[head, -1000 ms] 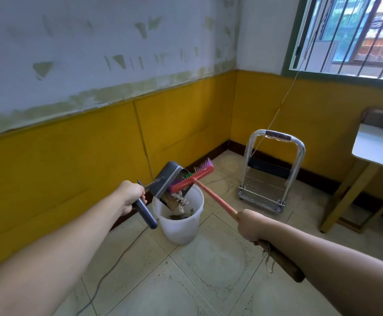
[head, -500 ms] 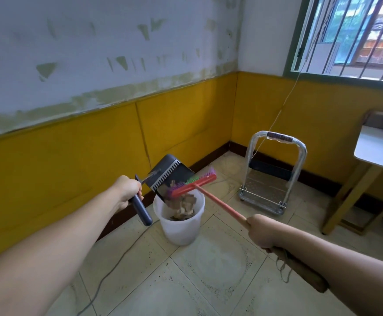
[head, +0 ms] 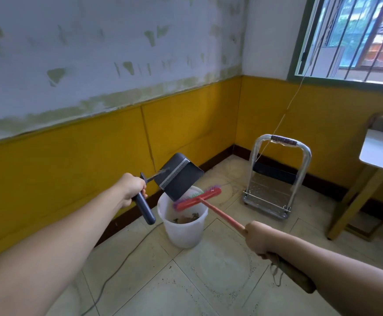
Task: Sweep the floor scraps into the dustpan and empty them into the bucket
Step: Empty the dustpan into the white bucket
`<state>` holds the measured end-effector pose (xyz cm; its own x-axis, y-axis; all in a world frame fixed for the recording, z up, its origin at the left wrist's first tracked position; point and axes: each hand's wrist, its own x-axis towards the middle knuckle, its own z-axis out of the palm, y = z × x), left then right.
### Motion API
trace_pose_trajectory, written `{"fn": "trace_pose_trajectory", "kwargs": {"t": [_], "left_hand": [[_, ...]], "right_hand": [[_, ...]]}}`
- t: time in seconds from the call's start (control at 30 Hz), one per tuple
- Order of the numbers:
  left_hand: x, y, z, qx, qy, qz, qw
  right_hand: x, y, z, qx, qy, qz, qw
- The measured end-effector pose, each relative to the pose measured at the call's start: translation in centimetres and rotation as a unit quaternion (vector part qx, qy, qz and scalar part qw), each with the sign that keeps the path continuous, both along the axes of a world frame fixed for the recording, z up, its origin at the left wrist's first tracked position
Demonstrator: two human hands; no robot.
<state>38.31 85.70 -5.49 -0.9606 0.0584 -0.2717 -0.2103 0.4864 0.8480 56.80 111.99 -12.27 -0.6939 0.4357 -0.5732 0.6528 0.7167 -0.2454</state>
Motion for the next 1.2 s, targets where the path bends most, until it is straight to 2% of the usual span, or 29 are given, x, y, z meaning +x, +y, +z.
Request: {"fn": "trace_pose_trajectory", "kwargs": {"t": [0.23, 0.5, 0.73, 0.93, 1.2], "left_hand": [[0.3, 1.1, 0.9, 0.005, 0.018, -0.008, 1.0], [1.1, 0.7, 0.7, -0.011, 0.026, -0.018, 0.999], [0.6, 2.3, 3.1, 0.047, 0.006, -0.025, 0.999], [0.8, 5.8, 5.6, 0.073, 0.003, -0.068, 0.995], [1.6, 12.4, 8.0, 0.085, 0.015, -0.139, 0.987]], "right_hand": [[0.8, -0.6, -0.9, -0.001, 0.066, 0.016, 0.998], [1.1, -0.4, -1.7, -0.012, 0.008, -0.005, 1.0], [2.4, 2.3, -0.4, -0.023, 0.038, -0.035, 0.998], [4.1, 5.2, 0.8, -0.009, 0.056, -0.086, 0.995], [9.2, 8.2, 0.9, 0.01, 0.015, -0.174, 0.984]]}}
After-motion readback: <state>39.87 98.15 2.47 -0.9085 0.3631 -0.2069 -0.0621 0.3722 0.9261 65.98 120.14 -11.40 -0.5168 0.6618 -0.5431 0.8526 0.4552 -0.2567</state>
